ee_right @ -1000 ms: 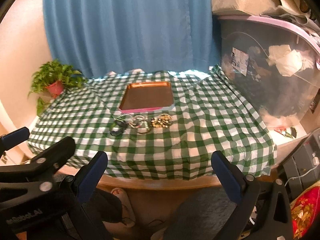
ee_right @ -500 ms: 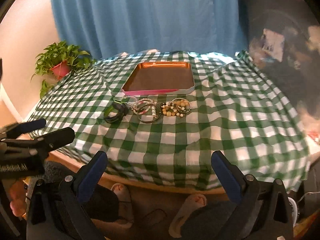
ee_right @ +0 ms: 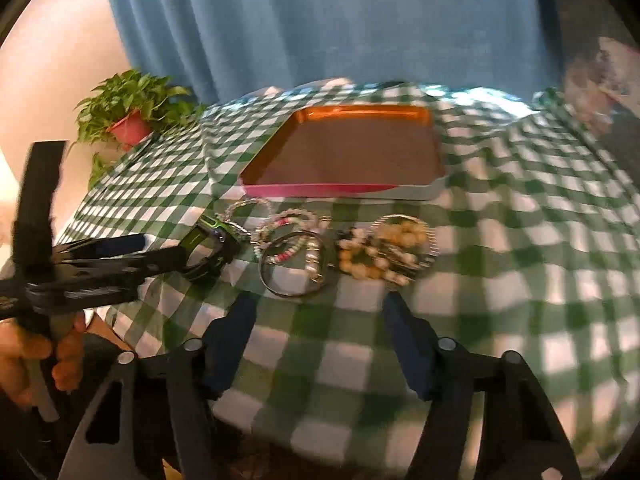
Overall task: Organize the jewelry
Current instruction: 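Grasp the black-green fitness band with the left tool while the right tool grasps the silver bangle, then carry the fitness band and bangle over the copper tray with both tools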
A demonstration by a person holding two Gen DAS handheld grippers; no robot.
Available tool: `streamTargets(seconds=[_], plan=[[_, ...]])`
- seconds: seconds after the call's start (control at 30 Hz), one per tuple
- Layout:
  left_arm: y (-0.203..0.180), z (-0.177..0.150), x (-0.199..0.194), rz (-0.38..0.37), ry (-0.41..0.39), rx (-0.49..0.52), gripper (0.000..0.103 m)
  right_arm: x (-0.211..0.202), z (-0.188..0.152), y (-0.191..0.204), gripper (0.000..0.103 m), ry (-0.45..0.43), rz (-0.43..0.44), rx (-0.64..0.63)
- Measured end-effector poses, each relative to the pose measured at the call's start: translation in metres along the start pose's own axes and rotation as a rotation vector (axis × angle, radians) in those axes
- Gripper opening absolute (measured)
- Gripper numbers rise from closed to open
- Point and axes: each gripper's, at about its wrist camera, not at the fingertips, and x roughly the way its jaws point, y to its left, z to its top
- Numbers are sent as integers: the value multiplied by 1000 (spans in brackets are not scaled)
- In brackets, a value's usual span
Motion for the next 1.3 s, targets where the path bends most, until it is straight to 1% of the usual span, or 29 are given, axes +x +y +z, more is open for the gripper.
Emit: streamTargets(seconds=[0.07, 0.17, 0.27, 0.37, 0.4, 0.5, 0.53, 0.6, 0.63, 0.67, 0.7, 0.73, 0.77, 0.8, 0.83, 0.87, 0.97, 1.1, 1.17, 1.23, 1.3], plan=[[3, 0, 4, -28, -27, 7, 65, 12, 2, 4, 63, -5, 26, -30], [0, 2, 6, -46, -70, 35, 65, 24, 4, 16, 63, -31, 15, -128], [2, 1, 7, -101, -79, 22, 65, 31, 5, 25, 63, -40, 51, -185], [4, 2, 9, -175, -66, -14, 65, 41, 8, 33, 63, -51, -23, -241], [5, 3, 11, -206, -52, -22, 65, 45, 8, 32, 63, -39, -31, -240], [1, 6, 11, -233, -54, -18, 65, 57, 9, 24, 63, 7, -31, -211], [-3, 5, 12, -227, -48, 9, 65, 59, 8, 22, 64, 16, -18, -208], [-8, 3, 16, -179, -46, 48, 65, 62, 7, 22, 64, 23, -20, -215], [-13, 2, 17, -151, -59, 67, 65, 65, 7, 22, 65, 30, -23, -216], [-15, 3, 19, -131, -63, 75, 65, 69, 7, 22, 68, 42, -24, -213], [-16, 2, 19, -116, -67, 72, 63, 70, 7, 23, 72, 35, -24, -219], [-15, -1, 18, -120, -82, 57, 56, 72, 7, 25, 73, 38, -33, -221], [-14, -3, 17, -120, -90, 50, 55, 72, 8, 26, 73, 35, -41, -221], [-12, -5, 15, -122, -89, 41, 54, 73, 8, 27, 71, 31, -38, -217], [-8, -7, 13, -127, -84, 26, 53, 72, 7, 28, 67, 29, -38, -217], [-6, -9, 12, -131, -79, 17, 52, 70, 5, 28, 60, 22, -50, -225], [-2, -22, 2, -131, -69, -3, 52, 61, 1, 25, 60, 35, -45, -210], [-11, -43, -9, -100, -78, 28, 53, 41, -14, 15, 60, 53, -72, -150], [-16, -45, -10, -89, -76, 50, 57, 37, -20, 12, 60, 56, -72, -133], [-20, -44, -8, -74, -72, 58, 58, 35, -23, 11, 60, 48, -78, -133], [-21, -42, -8, -71, -75, 55, 61, 36, -23, 12, 64, 45, -88, -142]])
